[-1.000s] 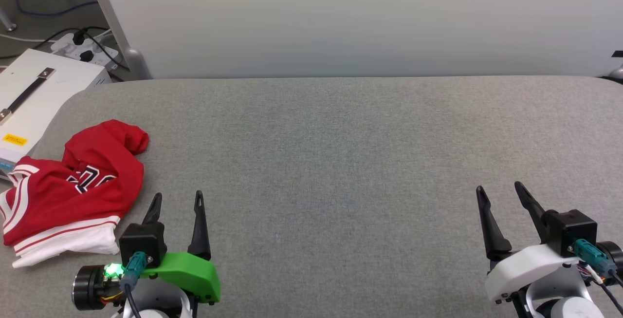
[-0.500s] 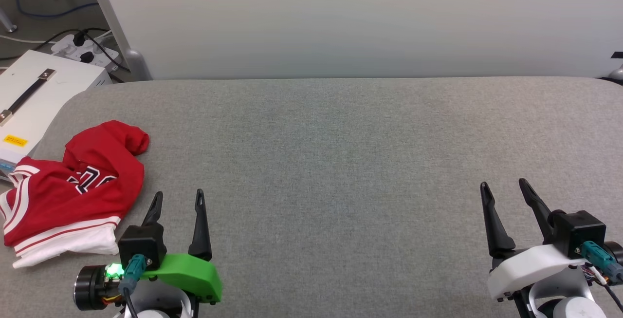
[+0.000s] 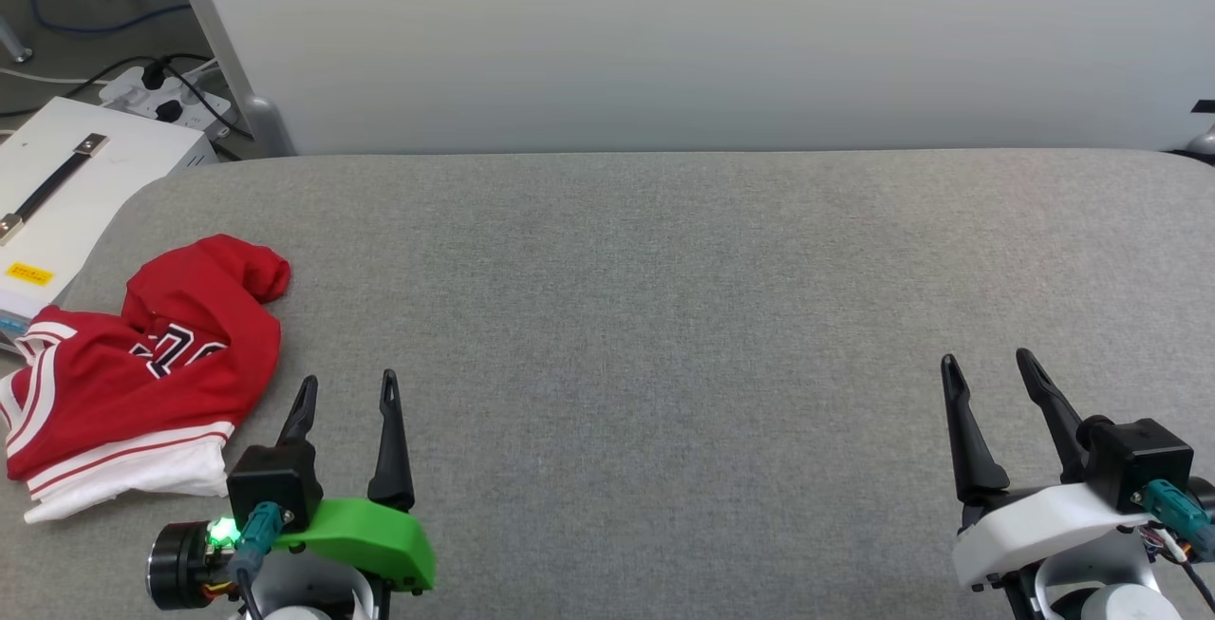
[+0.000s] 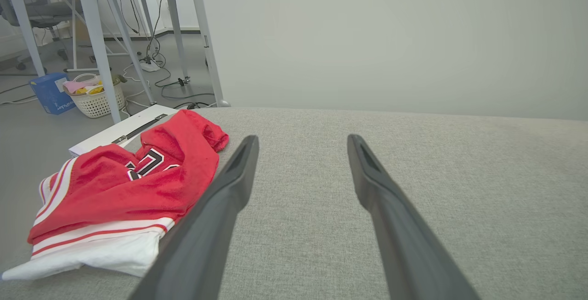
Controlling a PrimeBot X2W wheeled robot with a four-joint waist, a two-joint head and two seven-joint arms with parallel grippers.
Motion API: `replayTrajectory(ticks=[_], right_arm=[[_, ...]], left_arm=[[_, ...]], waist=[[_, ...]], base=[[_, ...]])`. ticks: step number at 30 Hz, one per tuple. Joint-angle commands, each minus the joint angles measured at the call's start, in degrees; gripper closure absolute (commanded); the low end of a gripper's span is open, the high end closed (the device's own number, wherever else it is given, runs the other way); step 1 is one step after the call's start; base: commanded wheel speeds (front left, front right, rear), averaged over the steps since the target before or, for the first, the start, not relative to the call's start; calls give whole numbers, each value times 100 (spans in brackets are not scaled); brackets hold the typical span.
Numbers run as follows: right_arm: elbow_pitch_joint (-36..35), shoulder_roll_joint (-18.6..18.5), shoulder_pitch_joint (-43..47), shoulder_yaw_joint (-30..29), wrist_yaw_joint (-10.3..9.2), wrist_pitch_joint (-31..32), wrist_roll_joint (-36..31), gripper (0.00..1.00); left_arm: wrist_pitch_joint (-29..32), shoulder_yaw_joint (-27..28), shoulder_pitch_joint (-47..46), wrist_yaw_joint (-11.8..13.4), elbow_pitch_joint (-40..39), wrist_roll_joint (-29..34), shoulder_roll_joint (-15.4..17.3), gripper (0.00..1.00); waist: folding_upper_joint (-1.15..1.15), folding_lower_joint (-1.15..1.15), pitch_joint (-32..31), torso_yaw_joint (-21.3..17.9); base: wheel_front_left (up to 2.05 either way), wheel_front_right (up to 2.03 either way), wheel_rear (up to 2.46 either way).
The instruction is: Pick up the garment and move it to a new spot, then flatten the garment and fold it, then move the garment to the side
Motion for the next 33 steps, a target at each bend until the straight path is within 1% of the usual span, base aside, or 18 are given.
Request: replayTrajectory(ticks=[1,26,33], right_arm=[[-27,4,69,-20,-2,-58,71,0],[101,6,207,-81,-3,-354,203,0],[66,6,230,-57,-3,-438,192,0]], left_arm=[[-65,-9,11,27,15,-33,-11,0],[-362,-85,56,73,229,-173,-16,0],[-447,-100,35,101,261,-216,-18,0]], waist=[[0,0,2,1],[0,0,0,26],[0,0,16,124]], base=[[0,0,0],[0,0,0],[0,0,0]])
